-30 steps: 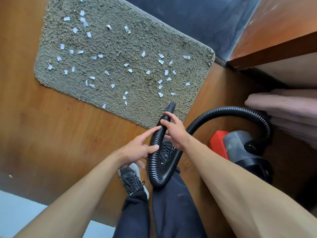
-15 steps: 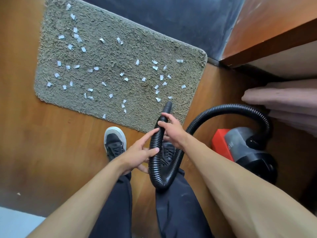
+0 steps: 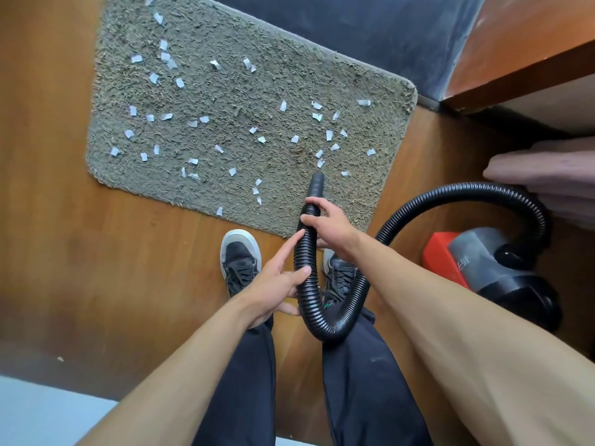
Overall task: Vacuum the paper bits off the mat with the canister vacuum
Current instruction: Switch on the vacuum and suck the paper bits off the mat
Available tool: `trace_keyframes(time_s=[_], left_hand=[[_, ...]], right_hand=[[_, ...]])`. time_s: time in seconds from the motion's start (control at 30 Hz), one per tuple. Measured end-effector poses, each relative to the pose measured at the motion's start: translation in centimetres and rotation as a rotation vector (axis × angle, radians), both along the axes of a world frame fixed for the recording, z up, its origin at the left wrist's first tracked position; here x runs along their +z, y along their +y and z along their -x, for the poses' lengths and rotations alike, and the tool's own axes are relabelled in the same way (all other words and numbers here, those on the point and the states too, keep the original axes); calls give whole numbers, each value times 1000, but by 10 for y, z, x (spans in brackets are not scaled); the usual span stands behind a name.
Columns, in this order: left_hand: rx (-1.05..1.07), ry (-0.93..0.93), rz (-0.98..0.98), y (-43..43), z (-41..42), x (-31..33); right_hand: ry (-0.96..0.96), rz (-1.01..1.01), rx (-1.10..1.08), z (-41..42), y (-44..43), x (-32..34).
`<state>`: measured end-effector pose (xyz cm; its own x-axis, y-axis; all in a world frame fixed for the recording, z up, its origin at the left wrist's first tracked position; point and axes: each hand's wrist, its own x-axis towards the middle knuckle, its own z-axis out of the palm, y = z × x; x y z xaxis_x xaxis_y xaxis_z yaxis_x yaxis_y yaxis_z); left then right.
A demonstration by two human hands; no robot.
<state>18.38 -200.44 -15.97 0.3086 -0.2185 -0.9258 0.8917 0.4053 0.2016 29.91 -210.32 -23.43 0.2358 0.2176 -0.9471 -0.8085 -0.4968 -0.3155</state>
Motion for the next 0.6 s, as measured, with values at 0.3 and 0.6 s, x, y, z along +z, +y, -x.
trace_keyframes(time_s=[0.3,0.6], left_hand=[[-129,-71,6,0,-19,-4],[-209,-86,48,-1,-36,-5]], right_hand=[[-51,58,-120,-7,-11,-5],[-34,82,-238,-14,-24,-7]])
